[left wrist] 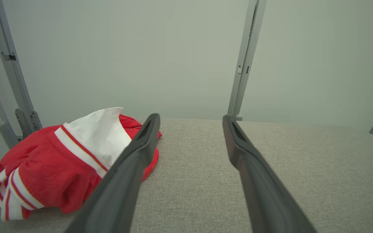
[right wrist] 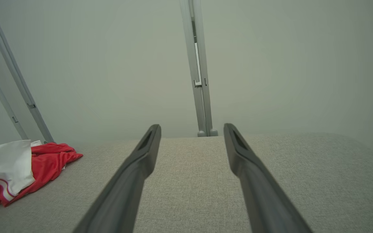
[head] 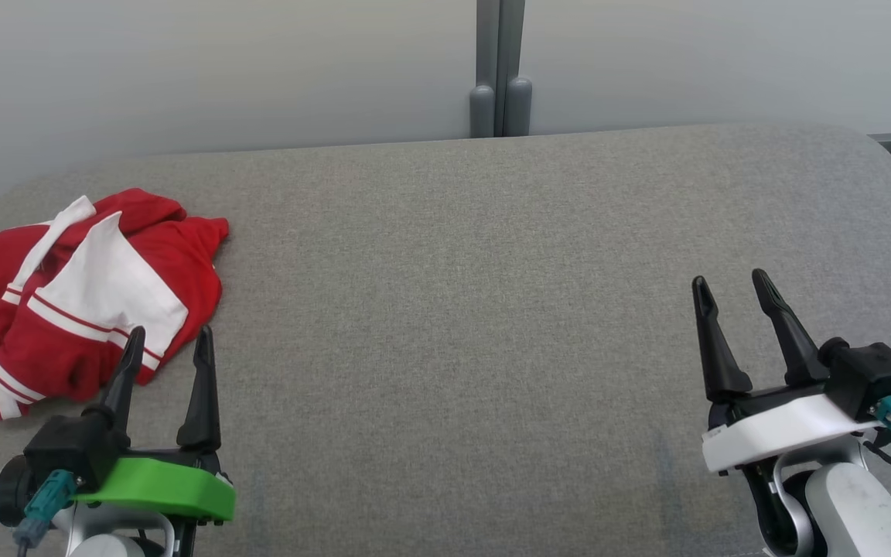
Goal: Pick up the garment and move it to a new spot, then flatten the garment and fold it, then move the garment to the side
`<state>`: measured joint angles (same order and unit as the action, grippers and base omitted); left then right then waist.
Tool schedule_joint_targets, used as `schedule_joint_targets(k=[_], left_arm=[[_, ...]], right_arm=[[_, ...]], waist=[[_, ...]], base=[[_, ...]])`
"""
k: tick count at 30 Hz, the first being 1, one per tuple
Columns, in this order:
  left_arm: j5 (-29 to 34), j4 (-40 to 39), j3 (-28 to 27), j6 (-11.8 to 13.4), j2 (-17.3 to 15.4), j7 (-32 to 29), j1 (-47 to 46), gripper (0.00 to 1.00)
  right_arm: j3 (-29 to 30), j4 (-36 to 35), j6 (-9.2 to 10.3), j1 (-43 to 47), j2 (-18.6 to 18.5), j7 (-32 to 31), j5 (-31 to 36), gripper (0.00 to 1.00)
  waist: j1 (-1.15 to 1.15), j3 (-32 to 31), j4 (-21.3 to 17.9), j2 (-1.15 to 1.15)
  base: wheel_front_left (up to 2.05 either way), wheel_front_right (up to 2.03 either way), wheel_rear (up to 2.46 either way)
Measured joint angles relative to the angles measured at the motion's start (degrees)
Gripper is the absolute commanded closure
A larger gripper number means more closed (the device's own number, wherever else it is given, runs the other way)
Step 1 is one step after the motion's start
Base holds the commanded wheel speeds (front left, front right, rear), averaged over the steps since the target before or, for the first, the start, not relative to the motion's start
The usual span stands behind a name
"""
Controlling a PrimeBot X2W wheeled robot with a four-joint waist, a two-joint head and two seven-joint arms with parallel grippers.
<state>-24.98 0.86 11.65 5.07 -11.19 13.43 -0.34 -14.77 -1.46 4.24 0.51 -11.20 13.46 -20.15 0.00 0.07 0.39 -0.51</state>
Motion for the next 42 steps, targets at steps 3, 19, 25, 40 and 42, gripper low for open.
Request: schedule_joint_targets(k=[3, 19, 25, 40, 42], left_arm=[[2.2, -0.5, 0.3, 0.2, -0.3, 0.6, 0.0, 0.00], [3.4, -1.3, 0.4, 0.5, -0.3, 1.0, 0.0, 0.00], [3.7, -1.0, 0.8, 0.4, -0.1, 1.0, 0.0, 0.00], [4.2, 0.4, 0.7, 0.4, 0.7, 1.0, 0.0, 0.00], [4.2, 0.6, 0.5, 0.4, 0.8, 1.0, 0.0, 0.00]], right_arm=[[-0.5, -0.3, 0.47, 0.0, -0.1, 0.6, 1.7, 0.00], [-0.5, -0.4, 0.49, 0.0, -0.2, 1.0, 3.0, 0.00], [0.3, -0.4, 1.00, 0.2, -0.3, 1.0, 3.0, 0.00], [-0.2, -0.6, 0.24, 1.3, 0.1, 1.0, 2.3, 0.00], [-0.3, -0.6, 0.08, 1.3, 0.2, 1.0, 2.3, 0.00]], waist=[[0.00, 0.1, 0.0, 0.00], [0.00, 0.2, 0.0, 0.00], [0.00, 0.1, 0.7, 0.00], [0.00, -0.4, 7.5, 0.00], [0.00, -0.5, 8.7, 0.00]], base=[[0.00, 0.00, 0.00], [0.00, 0.00, 0.00], [0.00, 0.00, 0.00], [0.00, 0.00, 0.00], [0.00, 0.00, 0.00]])
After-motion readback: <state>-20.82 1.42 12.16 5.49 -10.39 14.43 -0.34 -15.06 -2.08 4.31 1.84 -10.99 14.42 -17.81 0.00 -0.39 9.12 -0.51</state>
